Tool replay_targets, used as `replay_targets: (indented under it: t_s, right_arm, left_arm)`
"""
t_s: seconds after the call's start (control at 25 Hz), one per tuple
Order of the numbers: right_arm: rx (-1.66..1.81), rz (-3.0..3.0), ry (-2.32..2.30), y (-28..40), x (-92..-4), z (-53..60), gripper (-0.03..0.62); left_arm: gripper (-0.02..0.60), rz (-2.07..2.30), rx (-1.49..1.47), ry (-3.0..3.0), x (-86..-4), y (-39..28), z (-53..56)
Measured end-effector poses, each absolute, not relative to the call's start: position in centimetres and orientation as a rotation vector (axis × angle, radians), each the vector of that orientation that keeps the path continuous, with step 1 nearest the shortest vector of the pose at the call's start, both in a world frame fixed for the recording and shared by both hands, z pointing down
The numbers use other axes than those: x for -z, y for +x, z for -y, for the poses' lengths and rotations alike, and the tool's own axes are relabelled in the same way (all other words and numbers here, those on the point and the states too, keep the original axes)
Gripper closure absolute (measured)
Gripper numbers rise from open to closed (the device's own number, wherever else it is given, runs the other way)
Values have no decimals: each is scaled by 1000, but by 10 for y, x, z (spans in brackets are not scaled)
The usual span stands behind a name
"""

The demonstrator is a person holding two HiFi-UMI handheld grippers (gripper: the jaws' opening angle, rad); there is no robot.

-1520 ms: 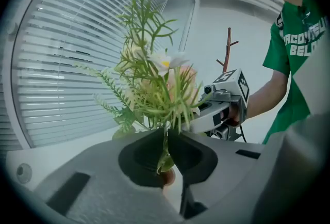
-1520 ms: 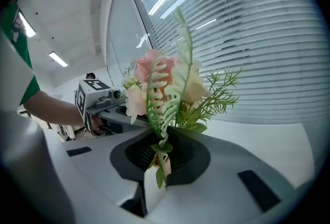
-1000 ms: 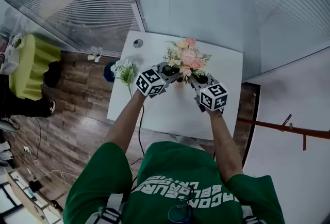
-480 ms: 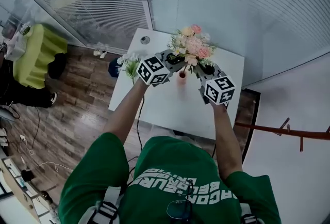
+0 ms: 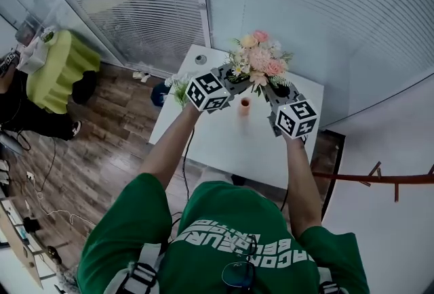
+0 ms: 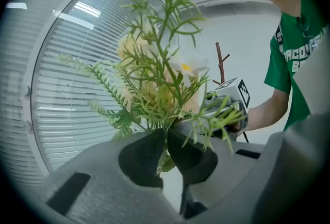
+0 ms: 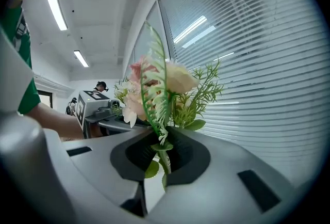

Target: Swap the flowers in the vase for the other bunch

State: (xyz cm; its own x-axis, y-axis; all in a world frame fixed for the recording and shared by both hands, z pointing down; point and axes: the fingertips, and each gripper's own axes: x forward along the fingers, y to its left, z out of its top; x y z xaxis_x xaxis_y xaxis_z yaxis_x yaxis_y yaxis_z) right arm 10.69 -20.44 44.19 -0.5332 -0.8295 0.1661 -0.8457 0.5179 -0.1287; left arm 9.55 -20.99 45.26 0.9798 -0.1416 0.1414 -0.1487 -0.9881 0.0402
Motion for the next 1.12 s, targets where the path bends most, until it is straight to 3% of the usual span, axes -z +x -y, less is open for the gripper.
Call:
replay_targets:
  t_s: [0.52,1.12]
  right_arm:
    - [-280,2632,1554,135,-427,165,554]
    - [-390,2413,1904,250,-440,71,554]
  left_arm:
    - [549,136,-201,3085,-440,124,167]
    - [549,-296,-231,3048,-452,240,76]
